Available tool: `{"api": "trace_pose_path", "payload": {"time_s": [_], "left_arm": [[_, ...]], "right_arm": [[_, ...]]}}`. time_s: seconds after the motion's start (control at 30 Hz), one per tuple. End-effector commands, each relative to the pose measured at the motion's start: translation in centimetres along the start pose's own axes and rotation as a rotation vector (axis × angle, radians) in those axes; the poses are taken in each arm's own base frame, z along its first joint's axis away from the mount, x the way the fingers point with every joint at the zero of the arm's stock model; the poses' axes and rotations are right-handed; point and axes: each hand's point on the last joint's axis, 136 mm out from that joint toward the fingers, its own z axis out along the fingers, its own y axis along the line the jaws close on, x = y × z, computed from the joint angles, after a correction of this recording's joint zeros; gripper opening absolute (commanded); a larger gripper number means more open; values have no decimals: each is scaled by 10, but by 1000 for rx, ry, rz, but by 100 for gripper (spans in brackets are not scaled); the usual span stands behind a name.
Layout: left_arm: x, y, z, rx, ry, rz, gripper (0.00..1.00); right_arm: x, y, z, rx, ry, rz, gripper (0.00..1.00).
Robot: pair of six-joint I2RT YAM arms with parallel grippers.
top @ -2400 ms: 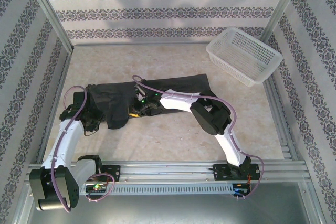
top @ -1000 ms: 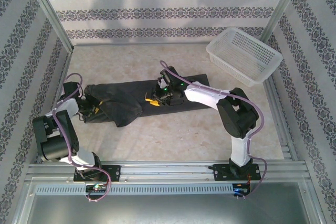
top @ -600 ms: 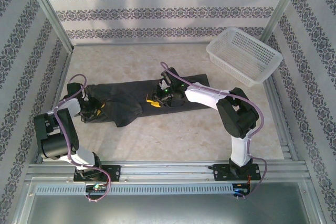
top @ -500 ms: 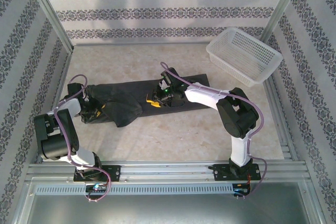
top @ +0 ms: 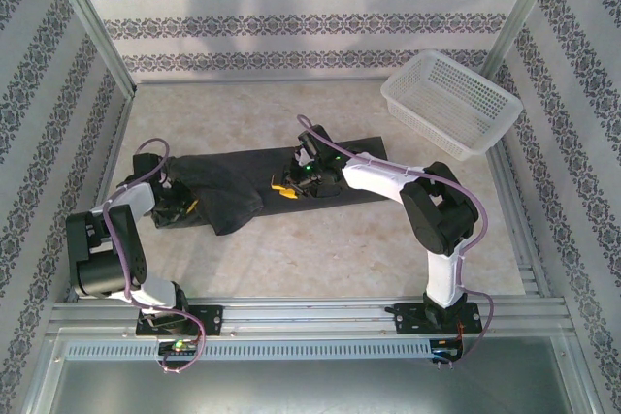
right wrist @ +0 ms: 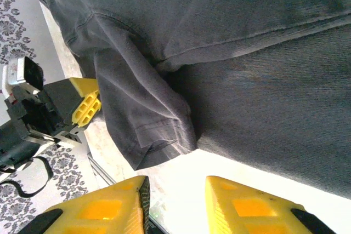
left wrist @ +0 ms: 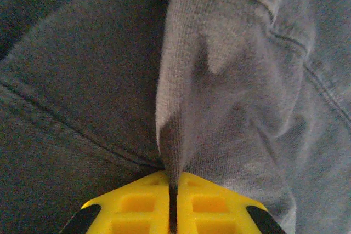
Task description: Fold and stack the t-shirts
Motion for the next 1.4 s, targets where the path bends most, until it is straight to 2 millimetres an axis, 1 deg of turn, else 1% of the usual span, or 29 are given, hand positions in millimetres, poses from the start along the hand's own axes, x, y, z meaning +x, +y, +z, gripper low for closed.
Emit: {"api": "trace_pose_path", "payload": {"time_s": [0.0,0.03,0.13,0.3,0.53,0.63,0.77,0.9,1.03,1.13,1.17,1.27,1.33,1.37], "left_arm": [[-3,-6,-15,2,-49,2,1],[-6,-8,-19,2,-67,-6,0],[-14,-13,-31,9,-121,-35,0],[-25,-19,-44,1,-171,-67,0],[-42,-29,-49,-15,-162,-74,0],[-51,-35,-50,-25,-155,-44,2],[-61,-39,-40,-49,-124,-2,5],[-76,-39,-30,-92,-116,41,8],[-86,-28,-14,-162,-108,81,9],[-96,-12,-3,-254,-111,124,11],[-99,-8,-3,-283,-121,134,14],[-110,-5,-11,-332,-166,151,33],[-114,-8,-24,-347,-208,140,45],[-114,-11,-34,-354,-239,137,48]], "right_arm": [[-2,1,-14,-11,-24,-18,33],[-3,-1,-15,-10,-26,-15,34],[-5,-5,-22,-7,-35,-11,33],[-13,-13,-39,2,-62,-9,33],[-26,-26,-63,7,-93,5,33],[-31,-32,-71,11,-106,11,33],[-34,-43,-79,17,-118,27,33],[-36,-53,-85,22,-126,41,33],[-36,-62,-88,35,-136,51,33],[-39,-68,-95,46,-163,50,32],[-41,-70,-100,52,-181,44,32],[-47,-76,-113,67,-232,24,31],[-52,-81,-121,82,-261,9,30],[-55,-84,-125,96,-275,1,30]]}}
